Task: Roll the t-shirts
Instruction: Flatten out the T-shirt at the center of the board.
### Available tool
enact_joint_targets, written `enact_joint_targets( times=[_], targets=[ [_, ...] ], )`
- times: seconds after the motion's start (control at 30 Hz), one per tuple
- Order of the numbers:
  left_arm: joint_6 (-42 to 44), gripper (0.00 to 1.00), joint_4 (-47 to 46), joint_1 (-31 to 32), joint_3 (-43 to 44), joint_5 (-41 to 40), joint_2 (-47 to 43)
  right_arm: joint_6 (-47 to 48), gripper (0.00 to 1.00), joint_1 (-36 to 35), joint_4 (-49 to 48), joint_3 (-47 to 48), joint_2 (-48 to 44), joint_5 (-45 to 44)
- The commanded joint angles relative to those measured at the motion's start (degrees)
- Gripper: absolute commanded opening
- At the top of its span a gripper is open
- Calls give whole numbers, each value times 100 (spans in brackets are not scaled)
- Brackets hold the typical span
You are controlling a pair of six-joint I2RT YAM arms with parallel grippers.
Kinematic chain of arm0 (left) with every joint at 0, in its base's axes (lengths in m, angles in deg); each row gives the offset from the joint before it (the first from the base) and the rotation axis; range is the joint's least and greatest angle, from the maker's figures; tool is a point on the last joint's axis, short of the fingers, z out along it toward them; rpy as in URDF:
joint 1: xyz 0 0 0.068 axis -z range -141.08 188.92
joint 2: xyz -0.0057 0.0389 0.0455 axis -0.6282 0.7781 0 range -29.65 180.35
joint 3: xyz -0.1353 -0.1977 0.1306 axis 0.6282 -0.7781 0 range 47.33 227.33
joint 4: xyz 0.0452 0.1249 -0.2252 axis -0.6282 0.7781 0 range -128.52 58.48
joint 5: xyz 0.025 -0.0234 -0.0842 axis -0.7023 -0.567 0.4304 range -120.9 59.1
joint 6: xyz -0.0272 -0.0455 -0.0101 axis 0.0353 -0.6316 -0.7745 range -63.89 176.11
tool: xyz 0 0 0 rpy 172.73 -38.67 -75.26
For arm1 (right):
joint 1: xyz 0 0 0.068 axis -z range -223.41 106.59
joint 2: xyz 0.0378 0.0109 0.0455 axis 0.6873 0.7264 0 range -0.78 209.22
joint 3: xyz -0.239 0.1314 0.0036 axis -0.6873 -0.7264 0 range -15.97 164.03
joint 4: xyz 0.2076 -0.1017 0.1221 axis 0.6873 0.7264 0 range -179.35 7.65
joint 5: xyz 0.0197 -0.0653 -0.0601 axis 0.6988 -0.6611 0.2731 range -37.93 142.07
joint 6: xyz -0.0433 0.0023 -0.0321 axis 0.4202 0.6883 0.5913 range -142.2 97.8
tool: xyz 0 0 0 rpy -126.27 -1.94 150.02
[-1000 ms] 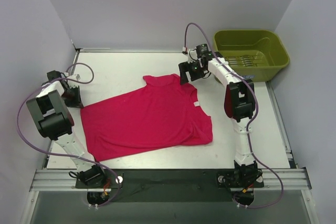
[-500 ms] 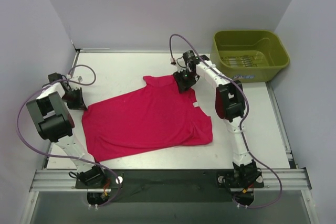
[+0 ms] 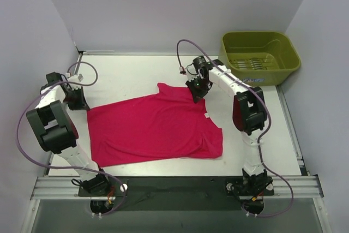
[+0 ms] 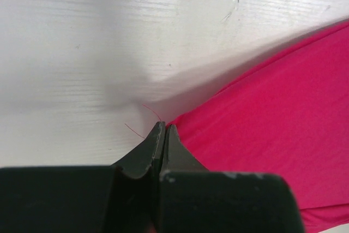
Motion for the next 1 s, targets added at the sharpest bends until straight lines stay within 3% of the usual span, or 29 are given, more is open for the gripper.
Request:
enact_joint_targets(
  times=[0.0, 0.07, 0.1, 0.17, 0.2, 0.3, 0.33, 0.4, 0.53, 0.63, 0.97],
  targets=[
    [-116, 0, 31, 23, 307, 390, -463, 638, 0, -628, 931, -1011, -1587, 75],
    [-55, 0, 22, 23, 228, 522, -578, 928, 0, -944, 1412, -1453, -2132, 136],
    [-20, 0, 57, 23, 149, 583, -674, 1365, 0, -1232, 1668, -1759, -2264, 598],
    [77, 0, 92, 23, 61, 645, -754, 1755, 18, -1402, 2675, -1815, -2309, 1067],
    [164, 0, 118, 23, -44, 654, -798, 1356, 31, -1341, 2742, -1772, -2248, 972],
    [393, 0, 189, 23, -141, 654, -833, 1274, 45, -511, 3681, -738, -1503, 1891],
    [437, 0, 224, 23, -142, 645, -824, 985, 47, -236, 3935, 171, -1005, 2512],
    [534, 0, 312, 23, -115, 610, -807, 754, 55, 108, 3781, 757, -781, 2790],
    [534, 0, 365, 23, 7, 592, -789, 272, 55, 381, 2902, 1374, -334, 1520],
    [482, 0, 435, 23, 60, 531, -789, 165, 54, 434, 2883, 1604, 71, 1428],
    [456, 0, 585, 23, 60, 276, -956, -46, 52, 364, 2883, 31, 28, 1885]
  ],
)
